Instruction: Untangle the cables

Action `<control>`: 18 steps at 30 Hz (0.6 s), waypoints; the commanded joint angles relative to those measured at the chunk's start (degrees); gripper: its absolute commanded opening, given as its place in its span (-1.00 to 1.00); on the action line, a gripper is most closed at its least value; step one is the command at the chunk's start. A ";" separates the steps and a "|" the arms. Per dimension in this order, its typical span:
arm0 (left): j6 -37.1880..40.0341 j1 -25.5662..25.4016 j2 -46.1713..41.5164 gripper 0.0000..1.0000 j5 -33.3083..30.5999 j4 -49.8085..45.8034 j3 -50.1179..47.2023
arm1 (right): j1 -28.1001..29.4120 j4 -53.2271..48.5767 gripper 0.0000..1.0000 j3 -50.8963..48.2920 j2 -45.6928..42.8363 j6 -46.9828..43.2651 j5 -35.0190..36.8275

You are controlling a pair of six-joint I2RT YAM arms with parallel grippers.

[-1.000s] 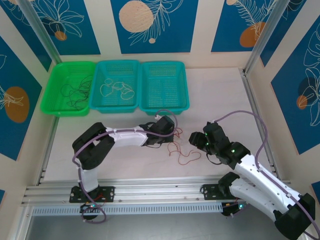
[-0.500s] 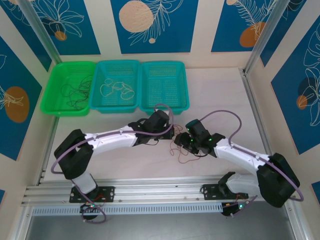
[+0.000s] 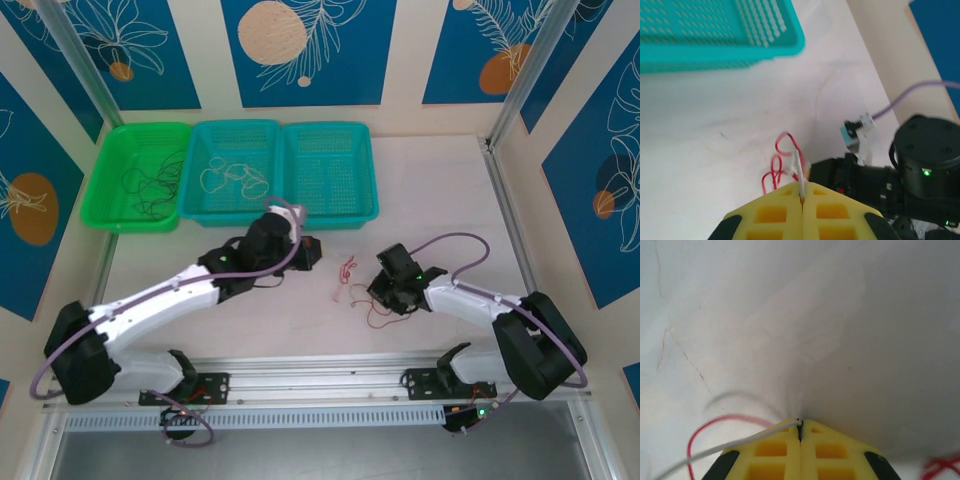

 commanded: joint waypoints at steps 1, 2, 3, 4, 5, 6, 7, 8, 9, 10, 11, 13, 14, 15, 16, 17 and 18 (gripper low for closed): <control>2.75 4.56 -5.35 -1.00 -1.96 -4.93 -2.47 | -2.36 -4.83 -0.88 -1.56 -3.67 0.83 3.52; 3.39 5.78 -6.86 -1.00 -1.99 -5.54 -3.17 | -3.33 -5.50 -0.86 -1.96 -4.93 0.86 3.60; 4.02 6.73 -7.95 -1.00 -1.78 -5.71 -3.76 | -3.93 -5.95 -0.82 -2.31 -6.08 0.67 3.77; 5.08 7.39 -8.88 -1.00 -1.21 -5.93 -4.50 | -4.29 -6.44 -0.71 -2.47 -7.50 -0.04 3.95; 6.36 7.57 -9.40 -1.00 -0.44 -6.09 -4.91 | -4.32 -6.39 -0.58 -2.24 -8.85 -1.91 3.90; 7.49 7.56 -9.54 -1.00 0.50 -6.20 -5.17 | -4.06 -5.92 -0.47 -1.72 -10.17 -4.04 3.62; 8.53 7.64 -9.42 -1.00 2.00 -6.40 -5.37 | -2.97 -5.77 -0.35 -0.76 -11.38 -7.02 3.71; 9.37 7.60 -9.24 -1.00 3.35 -6.63 -5.65 | -1.46 -5.40 -0.24 0.34 -12.42 -9.87 4.09; 9.71 7.56 -9.12 -1.00 4.06 -6.71 -6.04 | 0.17 -4.68 -0.15 1.32 -13.09 -12.48 4.61; 9.95 7.57 -9.08 -1.00 4.49 -6.67 -6.56 | 2.39 -3.68 -0.08 2.29 -13.51 -15.36 5.33; 10.20 7.59 -9.17 -1.00 4.67 -6.23 -7.21 | 4.56 -1.90 -0.03 3.11 -13.51 -18.28 5.57; 10.20 7.55 -9.44 -1.00 4.78 -5.32 -8.25 | 8.18 1.23 0.02 4.61 -12.50 -22.40 5.63; 10.17 7.59 -9.59 -1.00 4.77 -5.02 -8.47 | 9.83 2.81 0.04 5.33 -11.48 -23.83 5.32; 10.08 7.56 -9.63 -1.00 4.98 -4.81 -8.45 | 11.19 4.39 0.05 6.00 -10.25 -24.71 4.77; 10.08 7.58 -9.55 -1.00 5.36 -4.59 -8.34 | 12.73 6.13 0.05 6.95 -8.68 -25.73 3.92; 9.96 7.56 -9.50 -1.00 5.57 -4.53 -8.10 | 14.31 8.20 0.06 7.83 -6.84 -26.72 3.07; 9.75 7.56 -9.52 -1.00 5.66 -4.50 -7.84 | 15.76 10.16 0.06 8.59 -5.09 -27.41 2.36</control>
